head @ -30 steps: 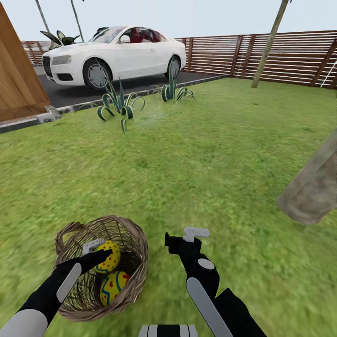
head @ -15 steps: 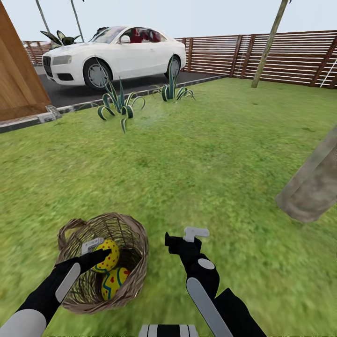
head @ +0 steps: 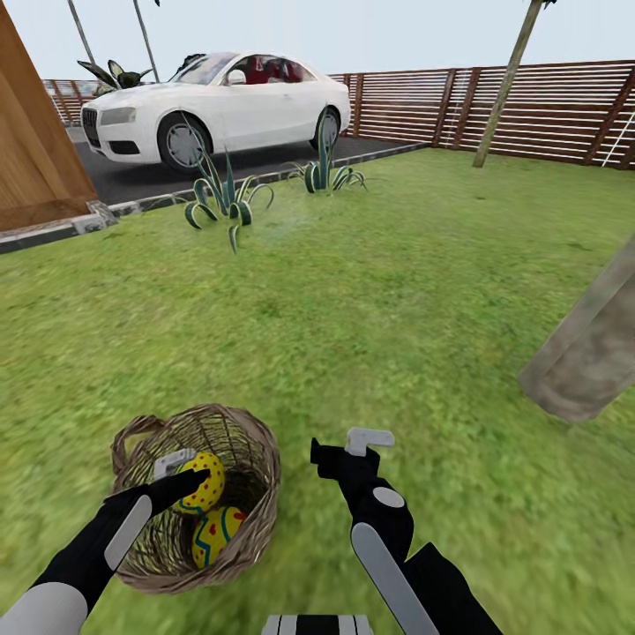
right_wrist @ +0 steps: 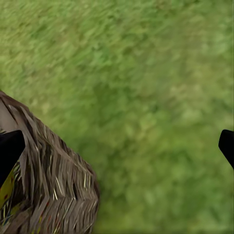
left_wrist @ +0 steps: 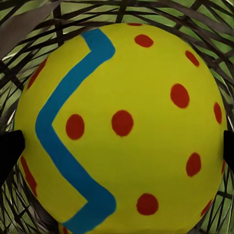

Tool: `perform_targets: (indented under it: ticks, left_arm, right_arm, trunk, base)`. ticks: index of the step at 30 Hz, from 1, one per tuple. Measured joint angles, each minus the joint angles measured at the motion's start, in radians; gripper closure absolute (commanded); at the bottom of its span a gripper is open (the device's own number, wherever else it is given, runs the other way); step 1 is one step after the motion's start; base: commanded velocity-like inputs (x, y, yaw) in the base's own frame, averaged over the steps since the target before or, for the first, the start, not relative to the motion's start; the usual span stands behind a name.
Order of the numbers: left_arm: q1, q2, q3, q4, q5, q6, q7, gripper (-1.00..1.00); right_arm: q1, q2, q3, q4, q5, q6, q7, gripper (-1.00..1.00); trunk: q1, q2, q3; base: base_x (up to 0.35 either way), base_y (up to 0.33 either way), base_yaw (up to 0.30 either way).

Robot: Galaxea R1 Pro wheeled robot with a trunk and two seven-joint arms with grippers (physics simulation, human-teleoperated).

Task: Take the three Easter eggs out of the wicker basket on the lawn in the garden, then place them on the lawn next to a single tree (choose any tree) so that all three eggs are next to the same tree and none are left in the basket.

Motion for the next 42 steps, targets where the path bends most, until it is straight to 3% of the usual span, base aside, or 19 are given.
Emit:
perform_targets:
  ticks: [29, 42]
  left_arm:
    - [0.000, 0.000, 0.000, 0.000, -0.003, -0.003, 0.001, 1.00]
    - [0.000, 0.000, 0.000, 0.000, -0.005, -0.001, 0.002, 1.00]
  right_arm:
    - [0.001, -0.002, -0.002, 0.000, 0.001, -0.003, 0.000, -1.00]
    - [0.001, -0.002, -0.002, 0.000, 0.001, -0.002, 0.000, -1.00]
  trunk:
    - [0.000, 0.000, 0.000]
    - [-0.050, 0.091, 0.041]
  base:
    - [-0.029, 0.000, 0.000]
    - [0.000, 0.000, 0.000]
